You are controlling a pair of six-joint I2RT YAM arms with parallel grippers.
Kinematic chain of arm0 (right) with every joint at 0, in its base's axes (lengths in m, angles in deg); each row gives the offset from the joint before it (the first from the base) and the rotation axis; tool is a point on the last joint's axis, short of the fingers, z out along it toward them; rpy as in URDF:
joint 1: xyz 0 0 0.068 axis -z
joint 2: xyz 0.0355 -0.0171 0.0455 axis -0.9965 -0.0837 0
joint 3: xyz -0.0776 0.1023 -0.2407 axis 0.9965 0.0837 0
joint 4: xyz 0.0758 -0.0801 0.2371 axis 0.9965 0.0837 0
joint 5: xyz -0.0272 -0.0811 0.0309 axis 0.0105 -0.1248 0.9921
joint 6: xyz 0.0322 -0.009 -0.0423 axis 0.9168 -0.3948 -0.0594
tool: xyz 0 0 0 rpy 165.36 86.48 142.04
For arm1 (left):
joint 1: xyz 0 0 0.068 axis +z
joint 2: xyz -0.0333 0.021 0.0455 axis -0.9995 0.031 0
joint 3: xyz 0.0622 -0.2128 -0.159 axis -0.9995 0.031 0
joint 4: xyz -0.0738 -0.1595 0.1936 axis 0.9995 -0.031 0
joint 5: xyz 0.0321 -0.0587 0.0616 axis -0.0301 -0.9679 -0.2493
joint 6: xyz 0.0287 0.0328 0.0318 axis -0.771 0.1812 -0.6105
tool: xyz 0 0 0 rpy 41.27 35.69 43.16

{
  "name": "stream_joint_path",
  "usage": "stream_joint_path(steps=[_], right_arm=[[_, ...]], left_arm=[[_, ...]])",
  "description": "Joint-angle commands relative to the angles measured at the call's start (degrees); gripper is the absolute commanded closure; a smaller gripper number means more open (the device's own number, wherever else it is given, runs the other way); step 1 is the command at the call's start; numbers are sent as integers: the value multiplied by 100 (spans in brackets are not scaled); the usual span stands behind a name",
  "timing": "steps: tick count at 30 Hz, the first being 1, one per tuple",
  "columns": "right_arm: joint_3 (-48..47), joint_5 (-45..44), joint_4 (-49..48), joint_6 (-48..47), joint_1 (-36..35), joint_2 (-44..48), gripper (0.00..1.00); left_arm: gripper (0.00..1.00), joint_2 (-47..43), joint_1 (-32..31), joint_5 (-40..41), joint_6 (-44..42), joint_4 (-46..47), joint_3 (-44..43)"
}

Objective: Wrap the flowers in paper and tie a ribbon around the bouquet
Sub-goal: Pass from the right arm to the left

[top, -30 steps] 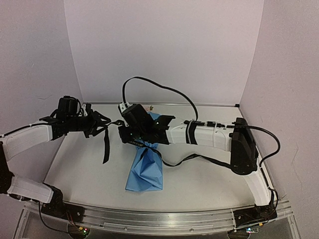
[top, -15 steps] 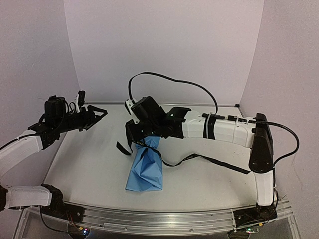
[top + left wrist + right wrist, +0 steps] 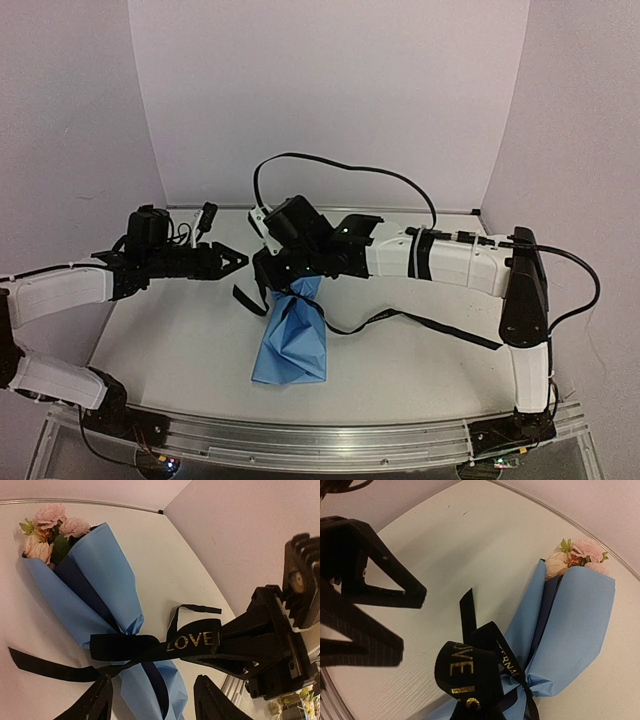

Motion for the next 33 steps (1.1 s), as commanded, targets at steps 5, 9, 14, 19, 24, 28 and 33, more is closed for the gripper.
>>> stream_joint_path(steps=[5,9,14,19,24,28,33], right_arm=[[-222,220,32,-104,17,311,100],[-262,211,32,-97,22,283,100],[-316,121,29,-95,19,258,100],[-341,-40,25,-98,20,231,100],[-362,-46,24,-104,24,223,100],[-376,-47,19,-95,26,217,100],[-349,-66,-38,-52,22,218,100]], left_arm=[[42,452,-209,367,-566,97,-525],[47,807,-290,198,-729,-50,-901],[56,1000,-392,134,-835,-242,-1081],[64,922,-396,-60,-827,-357,-1101],[60,792,-405,-79,-857,-434,-1038],[64,1014,-446,-52,-716,-401,-1172],[81,1061,-577,193,-615,-439,-1293]])
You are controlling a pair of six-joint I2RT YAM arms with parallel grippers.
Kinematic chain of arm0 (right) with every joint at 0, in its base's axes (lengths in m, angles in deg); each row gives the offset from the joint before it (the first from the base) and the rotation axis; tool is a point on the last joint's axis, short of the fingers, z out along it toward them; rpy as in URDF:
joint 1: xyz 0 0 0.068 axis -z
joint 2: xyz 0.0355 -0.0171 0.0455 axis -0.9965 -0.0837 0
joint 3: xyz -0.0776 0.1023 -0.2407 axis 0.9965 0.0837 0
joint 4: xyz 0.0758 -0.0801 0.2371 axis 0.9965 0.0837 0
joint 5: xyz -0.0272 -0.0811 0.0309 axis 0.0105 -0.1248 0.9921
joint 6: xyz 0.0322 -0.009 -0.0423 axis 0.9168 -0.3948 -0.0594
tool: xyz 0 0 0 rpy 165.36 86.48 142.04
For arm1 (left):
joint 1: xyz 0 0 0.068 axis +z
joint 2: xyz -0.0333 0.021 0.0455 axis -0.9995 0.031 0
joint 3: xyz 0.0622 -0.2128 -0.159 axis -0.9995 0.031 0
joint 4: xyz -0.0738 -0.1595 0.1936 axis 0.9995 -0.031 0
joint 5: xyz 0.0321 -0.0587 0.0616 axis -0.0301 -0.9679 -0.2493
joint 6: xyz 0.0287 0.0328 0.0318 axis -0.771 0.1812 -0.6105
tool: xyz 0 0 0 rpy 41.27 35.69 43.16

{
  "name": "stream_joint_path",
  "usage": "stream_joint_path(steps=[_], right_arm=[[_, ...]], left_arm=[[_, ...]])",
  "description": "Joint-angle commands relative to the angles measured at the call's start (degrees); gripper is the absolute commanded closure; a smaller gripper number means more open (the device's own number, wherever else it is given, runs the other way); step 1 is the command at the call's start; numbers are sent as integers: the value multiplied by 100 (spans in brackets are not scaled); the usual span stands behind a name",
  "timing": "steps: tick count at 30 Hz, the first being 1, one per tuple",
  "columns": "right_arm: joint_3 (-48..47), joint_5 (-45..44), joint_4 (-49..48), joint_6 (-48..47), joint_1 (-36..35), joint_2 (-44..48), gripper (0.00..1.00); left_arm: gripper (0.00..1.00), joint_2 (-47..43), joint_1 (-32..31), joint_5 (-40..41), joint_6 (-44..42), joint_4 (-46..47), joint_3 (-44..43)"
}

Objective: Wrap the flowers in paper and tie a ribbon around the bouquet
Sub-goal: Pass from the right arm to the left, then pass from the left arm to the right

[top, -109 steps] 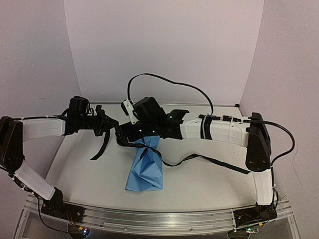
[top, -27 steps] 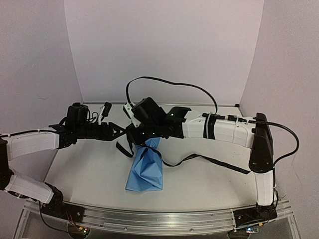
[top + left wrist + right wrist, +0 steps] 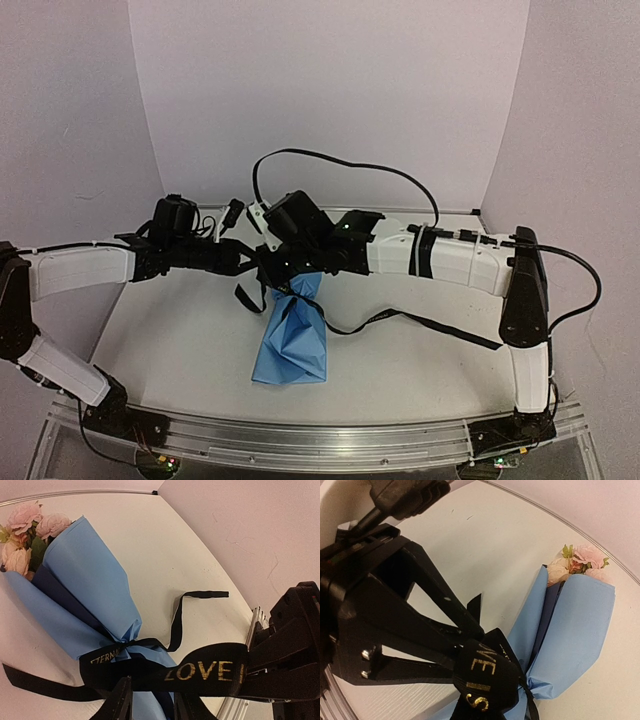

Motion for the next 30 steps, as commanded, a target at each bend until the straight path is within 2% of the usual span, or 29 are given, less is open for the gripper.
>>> stream_joint_path(steps=[1,2,4,9,16,20,30], right_arm=[[-188,-127,-124,2,18,225,100],[-174,-127,-148,10,22,230,99],[-145,-163,-200,26,19,235,96],[117,-357,-473,119,20,371,73],[976,-547,-1273,282,17,846,50],[1290,-581,-1621,377,27,995,47],[1465,-470,-2079,361,32,784,49]], left_arm=[[88,0,-109,110,74,30,-362],[95,-18,-132,141,88,27,-373],[100,-71,-176,249,106,-147,-407],[100,-364,-212,677,105,-635,-496],[100,-798,-212,1134,55,-1601,-736],[100,-871,-212,1165,-41,-2104,-968],[100,-863,-212,1448,-160,-2766,-1517]])
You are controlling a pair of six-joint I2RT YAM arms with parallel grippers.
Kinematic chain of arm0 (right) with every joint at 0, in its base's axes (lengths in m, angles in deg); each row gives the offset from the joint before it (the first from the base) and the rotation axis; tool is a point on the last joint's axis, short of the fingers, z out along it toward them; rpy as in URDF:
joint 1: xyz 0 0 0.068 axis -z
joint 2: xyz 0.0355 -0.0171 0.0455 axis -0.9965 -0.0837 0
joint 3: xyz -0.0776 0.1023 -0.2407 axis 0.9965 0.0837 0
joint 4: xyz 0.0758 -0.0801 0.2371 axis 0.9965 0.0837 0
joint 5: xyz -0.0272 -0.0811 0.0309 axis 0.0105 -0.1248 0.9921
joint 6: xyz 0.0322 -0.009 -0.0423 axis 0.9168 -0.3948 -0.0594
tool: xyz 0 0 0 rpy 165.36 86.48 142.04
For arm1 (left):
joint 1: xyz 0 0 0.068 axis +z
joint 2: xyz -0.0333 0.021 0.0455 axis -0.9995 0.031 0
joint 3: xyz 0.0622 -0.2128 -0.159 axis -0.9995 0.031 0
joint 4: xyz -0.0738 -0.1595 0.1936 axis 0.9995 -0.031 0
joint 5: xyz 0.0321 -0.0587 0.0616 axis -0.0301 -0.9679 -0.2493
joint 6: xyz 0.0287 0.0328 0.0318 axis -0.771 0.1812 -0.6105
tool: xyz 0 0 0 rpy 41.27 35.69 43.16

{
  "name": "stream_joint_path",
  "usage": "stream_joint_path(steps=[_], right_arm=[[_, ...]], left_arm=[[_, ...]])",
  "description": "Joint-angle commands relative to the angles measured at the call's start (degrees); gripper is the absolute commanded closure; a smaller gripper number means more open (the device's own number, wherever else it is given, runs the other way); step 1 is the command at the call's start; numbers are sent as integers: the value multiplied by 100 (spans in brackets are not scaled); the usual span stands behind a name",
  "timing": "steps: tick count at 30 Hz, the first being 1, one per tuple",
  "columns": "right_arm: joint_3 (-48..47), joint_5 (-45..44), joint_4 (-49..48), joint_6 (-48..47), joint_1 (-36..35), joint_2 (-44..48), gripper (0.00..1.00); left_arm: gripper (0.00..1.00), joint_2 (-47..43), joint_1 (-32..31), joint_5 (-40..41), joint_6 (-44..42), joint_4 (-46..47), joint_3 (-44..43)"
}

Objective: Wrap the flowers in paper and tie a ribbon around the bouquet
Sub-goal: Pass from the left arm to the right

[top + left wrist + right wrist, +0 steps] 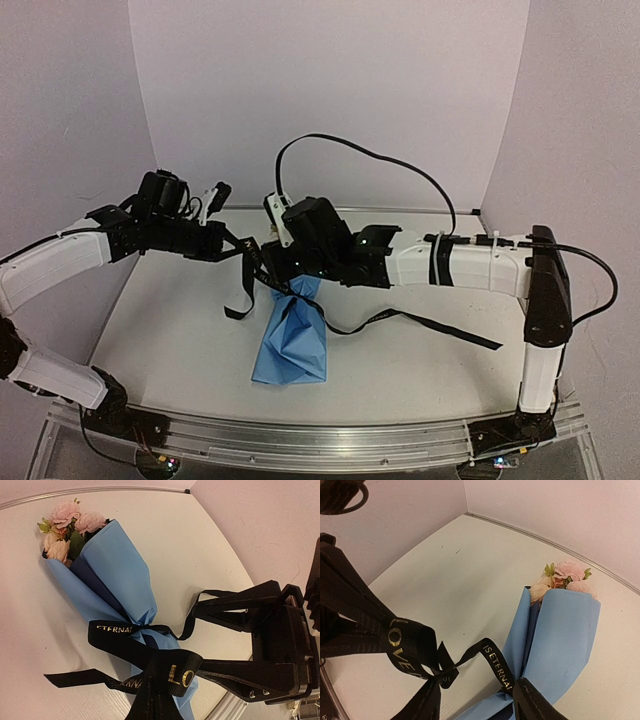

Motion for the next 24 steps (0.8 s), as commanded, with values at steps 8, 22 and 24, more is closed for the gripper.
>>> stream_joint_path(steps=[8,22,24], right_arm=[[142,169,-779,65,18,-230,50],[-625,90,-776,62,13,-1113,51],[-764,31,-788,70,16,-1249,50]], left_arm=[[100,-248,-14,780,-54,-579,-680],[100,-210,-14,650,-110,-765,-835],[100,-189,-14,637,-109,-789,-851]])
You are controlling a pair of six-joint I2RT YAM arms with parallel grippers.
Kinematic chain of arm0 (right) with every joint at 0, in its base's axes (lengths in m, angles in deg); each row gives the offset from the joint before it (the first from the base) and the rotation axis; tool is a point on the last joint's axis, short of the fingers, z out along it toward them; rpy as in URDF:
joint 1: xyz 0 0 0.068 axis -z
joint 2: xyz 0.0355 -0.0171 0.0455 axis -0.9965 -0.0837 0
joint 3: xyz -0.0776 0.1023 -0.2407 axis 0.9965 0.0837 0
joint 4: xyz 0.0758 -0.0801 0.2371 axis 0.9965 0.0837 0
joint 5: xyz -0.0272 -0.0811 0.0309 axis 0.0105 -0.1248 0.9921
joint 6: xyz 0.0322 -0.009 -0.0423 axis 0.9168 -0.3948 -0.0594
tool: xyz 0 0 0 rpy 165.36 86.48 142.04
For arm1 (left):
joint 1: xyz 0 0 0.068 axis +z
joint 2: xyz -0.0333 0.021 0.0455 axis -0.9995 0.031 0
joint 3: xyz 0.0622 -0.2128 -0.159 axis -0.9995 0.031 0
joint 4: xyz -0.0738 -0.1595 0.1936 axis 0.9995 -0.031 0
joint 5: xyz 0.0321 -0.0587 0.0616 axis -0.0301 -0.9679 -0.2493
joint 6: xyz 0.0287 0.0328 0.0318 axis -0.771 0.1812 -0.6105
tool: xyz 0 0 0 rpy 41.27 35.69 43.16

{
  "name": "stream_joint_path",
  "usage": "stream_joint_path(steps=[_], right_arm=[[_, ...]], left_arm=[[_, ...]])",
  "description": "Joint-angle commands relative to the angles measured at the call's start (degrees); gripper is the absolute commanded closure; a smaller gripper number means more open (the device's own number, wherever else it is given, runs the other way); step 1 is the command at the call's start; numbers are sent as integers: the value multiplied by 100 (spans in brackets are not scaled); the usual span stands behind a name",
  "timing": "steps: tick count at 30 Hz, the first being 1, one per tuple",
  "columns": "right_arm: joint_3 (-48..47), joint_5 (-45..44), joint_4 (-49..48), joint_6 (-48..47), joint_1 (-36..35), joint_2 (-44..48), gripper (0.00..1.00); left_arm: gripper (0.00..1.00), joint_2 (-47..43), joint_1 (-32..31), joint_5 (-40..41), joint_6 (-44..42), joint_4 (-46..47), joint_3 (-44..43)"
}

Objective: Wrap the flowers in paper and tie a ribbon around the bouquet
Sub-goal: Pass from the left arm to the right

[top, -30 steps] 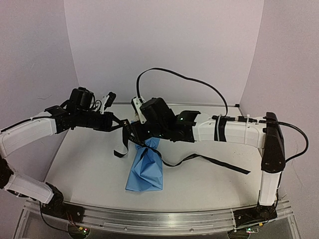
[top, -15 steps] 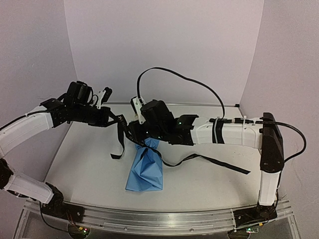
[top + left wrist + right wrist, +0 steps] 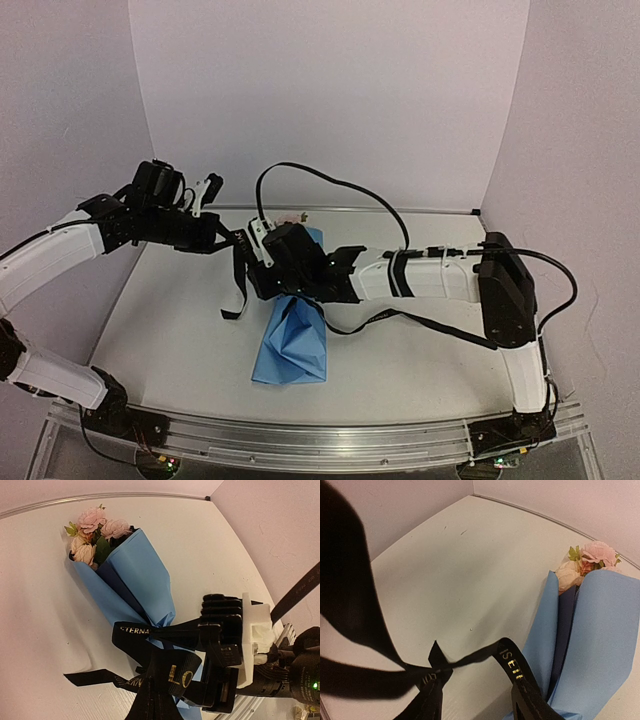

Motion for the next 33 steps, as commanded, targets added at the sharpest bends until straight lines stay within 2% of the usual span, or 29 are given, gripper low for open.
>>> stream_joint_path(steps=[1,5,6,11,17,23,27,33], right_arm=[[-548,-232,-199,62,13,-251,50],[-803,-490,-202,92,13,-461,52],[-868,-549,-202,98,14,-505,55],[-1007,-783,-202,119,16,-548,75],[-516,-1001,-202,114,11,-130,99],[29,-1070,-202,150,12,440,100],[360,-1090,-202,265,10,789,100],[630,-944,-146,579,22,1153,100]], left_arm=[[100,-118,-11,-26,-106,-115,-365],[100,-124,-14,-16,-124,-163,-395],[100,-112,-14,-14,-127,-181,-408],[100,-84,-14,53,-153,-285,-430],[100,-128,-14,623,-62,-273,-286],[99,74,-14,319,-93,-20,1],[90,111,-14,32,-111,416,283],[68,120,-14,-242,-118,1165,601]])
